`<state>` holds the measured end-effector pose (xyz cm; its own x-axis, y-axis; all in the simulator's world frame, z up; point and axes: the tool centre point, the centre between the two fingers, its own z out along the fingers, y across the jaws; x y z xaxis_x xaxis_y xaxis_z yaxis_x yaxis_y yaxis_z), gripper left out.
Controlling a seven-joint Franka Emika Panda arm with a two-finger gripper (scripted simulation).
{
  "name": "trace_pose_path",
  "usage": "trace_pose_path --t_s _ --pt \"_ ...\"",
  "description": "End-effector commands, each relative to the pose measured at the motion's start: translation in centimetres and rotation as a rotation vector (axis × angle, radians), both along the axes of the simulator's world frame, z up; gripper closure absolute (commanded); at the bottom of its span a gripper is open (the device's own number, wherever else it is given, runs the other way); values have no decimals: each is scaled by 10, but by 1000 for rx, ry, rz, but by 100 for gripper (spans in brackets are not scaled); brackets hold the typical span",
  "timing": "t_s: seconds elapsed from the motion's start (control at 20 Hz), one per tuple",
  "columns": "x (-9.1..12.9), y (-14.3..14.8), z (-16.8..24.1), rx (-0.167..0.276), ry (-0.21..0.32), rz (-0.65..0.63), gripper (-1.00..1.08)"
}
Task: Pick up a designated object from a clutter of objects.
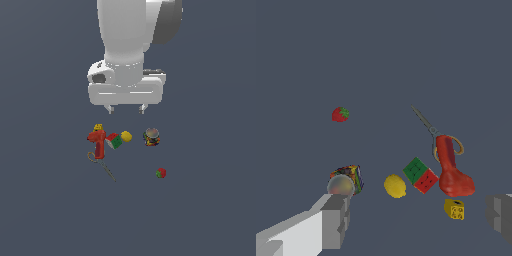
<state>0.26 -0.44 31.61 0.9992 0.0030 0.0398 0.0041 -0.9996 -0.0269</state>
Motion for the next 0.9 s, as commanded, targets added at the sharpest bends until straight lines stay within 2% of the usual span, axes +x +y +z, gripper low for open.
trace_pose_path --t_s 0.0,0.45,0.85 --pt "-1 0 -11 -1 2 1 -92" --pt "-13 -2 -77 -9 12 11 -92" --pt "-42 -3 -154 -19 24 27 -92"
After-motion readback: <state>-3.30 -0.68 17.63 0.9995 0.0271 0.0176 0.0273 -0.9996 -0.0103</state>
